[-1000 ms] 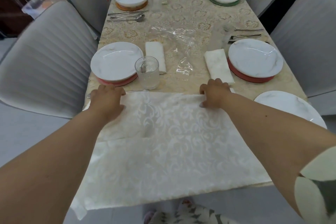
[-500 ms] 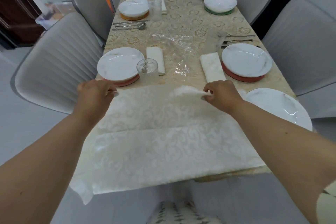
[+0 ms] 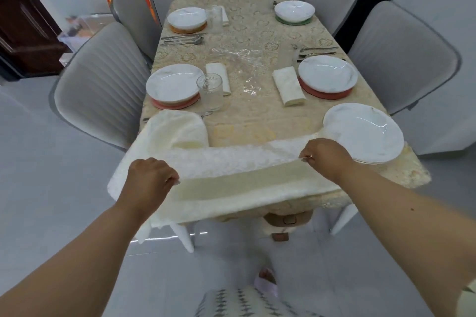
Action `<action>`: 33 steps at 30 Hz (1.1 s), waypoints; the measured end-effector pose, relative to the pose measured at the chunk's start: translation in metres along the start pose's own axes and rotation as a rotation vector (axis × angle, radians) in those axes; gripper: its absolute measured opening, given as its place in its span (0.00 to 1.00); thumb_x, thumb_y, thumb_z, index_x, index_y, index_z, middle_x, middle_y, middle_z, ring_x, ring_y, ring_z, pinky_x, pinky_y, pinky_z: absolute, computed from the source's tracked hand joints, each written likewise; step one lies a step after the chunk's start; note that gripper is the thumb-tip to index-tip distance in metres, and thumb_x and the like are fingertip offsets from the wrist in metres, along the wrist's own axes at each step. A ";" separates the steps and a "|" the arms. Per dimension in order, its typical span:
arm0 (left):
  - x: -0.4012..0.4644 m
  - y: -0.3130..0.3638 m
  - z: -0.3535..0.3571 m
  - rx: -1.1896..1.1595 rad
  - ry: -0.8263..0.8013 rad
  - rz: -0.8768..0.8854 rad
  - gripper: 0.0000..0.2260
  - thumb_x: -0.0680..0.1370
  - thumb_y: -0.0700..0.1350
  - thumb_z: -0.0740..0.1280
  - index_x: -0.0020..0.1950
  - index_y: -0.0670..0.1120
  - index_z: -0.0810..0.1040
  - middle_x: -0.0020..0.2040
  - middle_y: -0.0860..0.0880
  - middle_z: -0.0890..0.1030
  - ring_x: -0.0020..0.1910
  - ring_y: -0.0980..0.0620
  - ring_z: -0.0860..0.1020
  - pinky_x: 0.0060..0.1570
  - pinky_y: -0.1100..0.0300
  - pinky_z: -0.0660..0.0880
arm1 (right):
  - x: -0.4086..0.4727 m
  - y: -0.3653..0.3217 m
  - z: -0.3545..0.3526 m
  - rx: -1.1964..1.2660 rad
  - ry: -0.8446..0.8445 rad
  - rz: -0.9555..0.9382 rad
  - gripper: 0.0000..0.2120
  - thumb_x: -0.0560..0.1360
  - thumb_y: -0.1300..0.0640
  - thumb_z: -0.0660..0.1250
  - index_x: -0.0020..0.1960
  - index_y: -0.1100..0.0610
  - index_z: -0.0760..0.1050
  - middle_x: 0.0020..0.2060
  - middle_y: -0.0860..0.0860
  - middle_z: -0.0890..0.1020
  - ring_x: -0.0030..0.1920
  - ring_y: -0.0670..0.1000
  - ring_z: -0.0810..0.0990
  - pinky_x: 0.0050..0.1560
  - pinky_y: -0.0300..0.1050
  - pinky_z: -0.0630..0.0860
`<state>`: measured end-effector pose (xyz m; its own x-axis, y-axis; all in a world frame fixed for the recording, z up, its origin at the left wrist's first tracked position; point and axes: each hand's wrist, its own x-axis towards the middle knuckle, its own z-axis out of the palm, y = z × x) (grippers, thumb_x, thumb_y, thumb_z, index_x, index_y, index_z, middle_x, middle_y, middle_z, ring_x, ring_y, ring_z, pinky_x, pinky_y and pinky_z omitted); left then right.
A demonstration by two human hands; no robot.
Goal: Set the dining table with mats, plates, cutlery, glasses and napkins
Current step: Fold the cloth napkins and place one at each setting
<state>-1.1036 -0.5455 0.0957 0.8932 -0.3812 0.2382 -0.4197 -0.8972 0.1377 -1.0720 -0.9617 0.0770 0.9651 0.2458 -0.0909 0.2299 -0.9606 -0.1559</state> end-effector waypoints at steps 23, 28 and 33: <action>-0.065 0.018 0.041 -0.063 -0.182 -0.022 0.18 0.74 0.58 0.62 0.30 0.52 0.81 0.28 0.56 0.76 0.31 0.52 0.73 0.35 0.58 0.68 | -0.063 -0.005 0.042 0.077 -0.039 0.060 0.13 0.73 0.60 0.61 0.50 0.55 0.83 0.49 0.48 0.81 0.53 0.50 0.77 0.45 0.39 0.68; -0.054 0.017 0.037 -0.173 0.043 -0.574 0.11 0.78 0.49 0.66 0.41 0.43 0.78 0.41 0.45 0.77 0.42 0.42 0.76 0.41 0.52 0.71 | -0.046 -0.015 0.035 0.113 0.007 0.090 0.12 0.70 0.56 0.58 0.40 0.59 0.80 0.40 0.52 0.80 0.45 0.54 0.76 0.42 0.49 0.75; -0.033 0.017 0.043 -0.285 -0.064 -0.847 0.21 0.75 0.50 0.70 0.62 0.39 0.71 0.58 0.39 0.76 0.55 0.40 0.76 0.52 0.49 0.73 | -0.010 -0.037 0.036 0.110 0.026 0.105 0.13 0.75 0.57 0.60 0.57 0.58 0.78 0.52 0.53 0.78 0.57 0.54 0.73 0.52 0.47 0.73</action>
<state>-1.1331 -0.5580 0.0485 0.9254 0.3641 -0.1050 0.3680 -0.7973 0.4784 -1.0946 -0.9235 0.0486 0.9864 0.1397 -0.0871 0.1137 -0.9607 -0.2534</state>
